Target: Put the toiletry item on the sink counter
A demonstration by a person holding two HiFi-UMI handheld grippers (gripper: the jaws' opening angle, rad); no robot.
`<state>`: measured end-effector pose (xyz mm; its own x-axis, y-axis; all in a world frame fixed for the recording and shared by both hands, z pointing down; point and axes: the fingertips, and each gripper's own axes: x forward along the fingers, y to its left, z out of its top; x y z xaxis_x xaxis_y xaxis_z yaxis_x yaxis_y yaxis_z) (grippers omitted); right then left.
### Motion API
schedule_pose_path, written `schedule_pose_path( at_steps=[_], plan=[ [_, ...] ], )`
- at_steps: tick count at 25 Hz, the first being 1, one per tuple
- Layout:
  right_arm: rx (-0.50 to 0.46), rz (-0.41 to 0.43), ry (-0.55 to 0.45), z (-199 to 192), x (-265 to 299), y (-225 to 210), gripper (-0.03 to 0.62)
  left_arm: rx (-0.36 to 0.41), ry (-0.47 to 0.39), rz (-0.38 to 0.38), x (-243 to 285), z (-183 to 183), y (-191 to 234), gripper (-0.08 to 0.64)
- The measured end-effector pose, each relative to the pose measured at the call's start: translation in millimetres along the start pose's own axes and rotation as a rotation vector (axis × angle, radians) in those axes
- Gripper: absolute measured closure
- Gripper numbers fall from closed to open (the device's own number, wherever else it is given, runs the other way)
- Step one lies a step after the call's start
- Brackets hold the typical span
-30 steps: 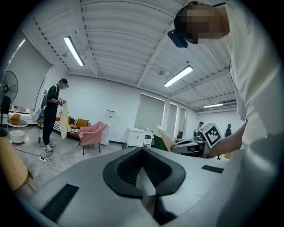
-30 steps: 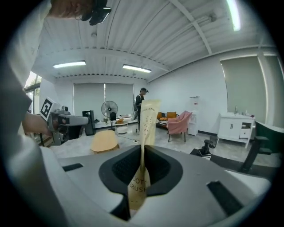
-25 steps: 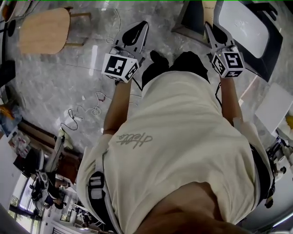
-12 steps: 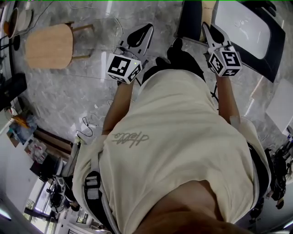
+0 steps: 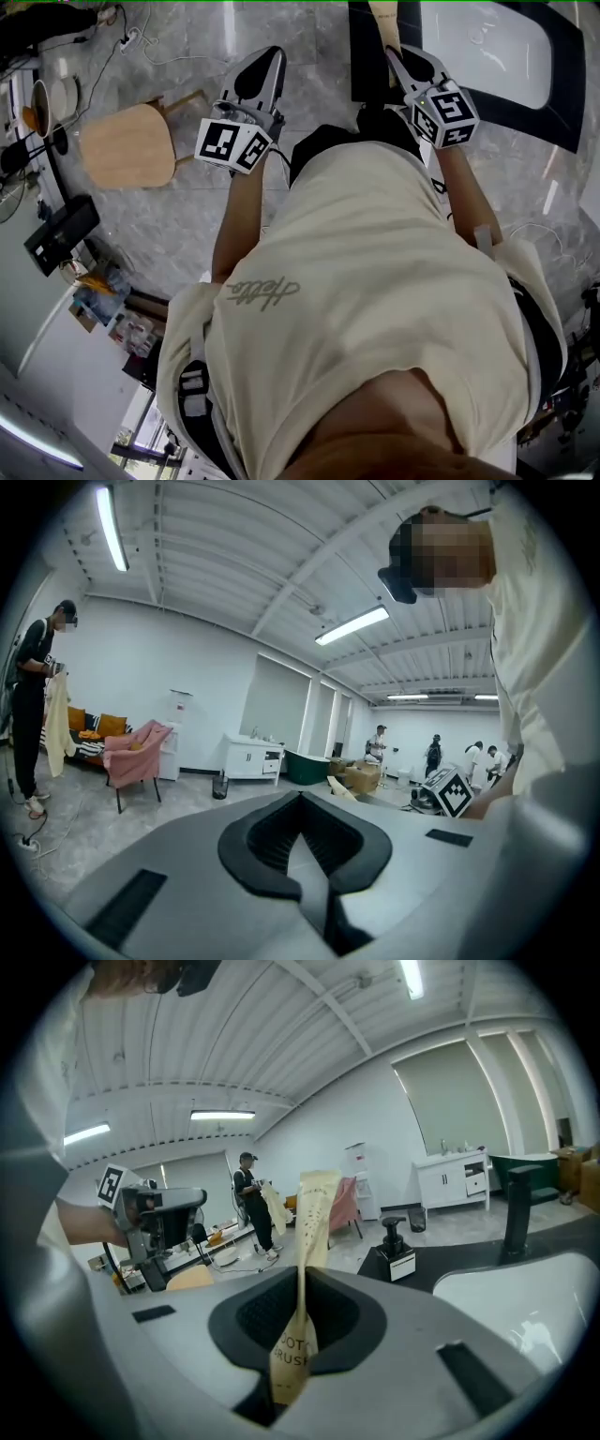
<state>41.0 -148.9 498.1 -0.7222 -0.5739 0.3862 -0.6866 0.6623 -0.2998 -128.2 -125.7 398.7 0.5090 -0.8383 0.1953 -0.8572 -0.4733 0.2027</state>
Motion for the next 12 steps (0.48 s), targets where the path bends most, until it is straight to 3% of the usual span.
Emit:
schedule_pose_path(
  at_steps=[6,12],
  plan=[
    [0.046,-0.014,0.066,-21.7,23.1,1.2,0.571,-0.027,0.009,-0.033,20.5,-14.1,25.6,0.557],
    [0.070,-0.139,0.144,-9.3,51.4,-5.7,0.571,-0.025,0.026,-0.137,35.0,-11.9,74.8,0.557]
  ],
)
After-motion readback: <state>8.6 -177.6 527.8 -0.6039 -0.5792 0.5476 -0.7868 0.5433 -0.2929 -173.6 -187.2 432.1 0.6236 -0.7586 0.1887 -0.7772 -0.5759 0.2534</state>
